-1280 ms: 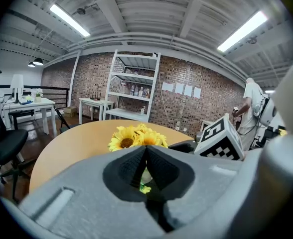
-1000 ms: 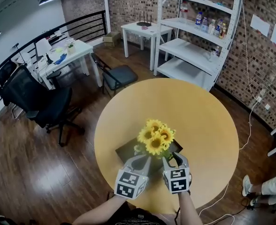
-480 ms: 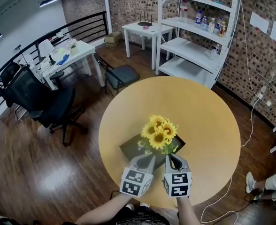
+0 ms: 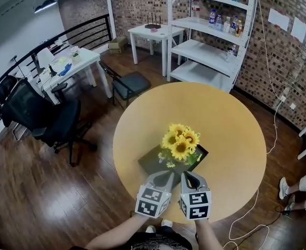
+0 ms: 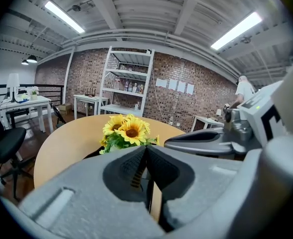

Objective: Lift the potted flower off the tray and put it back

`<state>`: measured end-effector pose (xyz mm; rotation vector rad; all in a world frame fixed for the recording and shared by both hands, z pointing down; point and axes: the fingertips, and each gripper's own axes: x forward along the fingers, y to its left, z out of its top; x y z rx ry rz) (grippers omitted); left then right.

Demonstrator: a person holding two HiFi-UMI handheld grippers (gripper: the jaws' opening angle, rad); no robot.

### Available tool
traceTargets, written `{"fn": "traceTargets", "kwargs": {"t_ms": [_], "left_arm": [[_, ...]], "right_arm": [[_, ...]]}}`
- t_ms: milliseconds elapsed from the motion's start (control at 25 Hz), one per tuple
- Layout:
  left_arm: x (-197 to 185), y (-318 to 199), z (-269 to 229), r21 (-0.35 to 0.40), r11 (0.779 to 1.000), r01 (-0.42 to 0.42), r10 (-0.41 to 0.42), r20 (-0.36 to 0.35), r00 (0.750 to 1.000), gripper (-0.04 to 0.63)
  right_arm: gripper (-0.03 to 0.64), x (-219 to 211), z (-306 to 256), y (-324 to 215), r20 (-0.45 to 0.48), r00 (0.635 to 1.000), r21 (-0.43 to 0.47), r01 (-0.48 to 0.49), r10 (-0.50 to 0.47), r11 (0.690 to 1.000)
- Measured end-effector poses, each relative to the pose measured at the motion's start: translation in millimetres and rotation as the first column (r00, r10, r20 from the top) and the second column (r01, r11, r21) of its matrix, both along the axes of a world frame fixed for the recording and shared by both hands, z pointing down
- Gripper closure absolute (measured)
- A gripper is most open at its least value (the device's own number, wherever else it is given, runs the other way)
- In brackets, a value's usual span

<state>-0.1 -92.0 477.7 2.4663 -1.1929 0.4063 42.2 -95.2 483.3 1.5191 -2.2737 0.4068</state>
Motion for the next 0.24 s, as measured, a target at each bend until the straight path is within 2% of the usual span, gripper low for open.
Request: {"fn": "traceTargets", "kwargs": {"t_ms": [240], "left_arm": [[-10,18,0,-0.004,1.000,-0.013,0.013,-0.006,1.000,0.592]], "right_arm": [[0.615,-10,-2,20,0.007,1.000,-0.006,-0.014,0.014,1.000]]}}
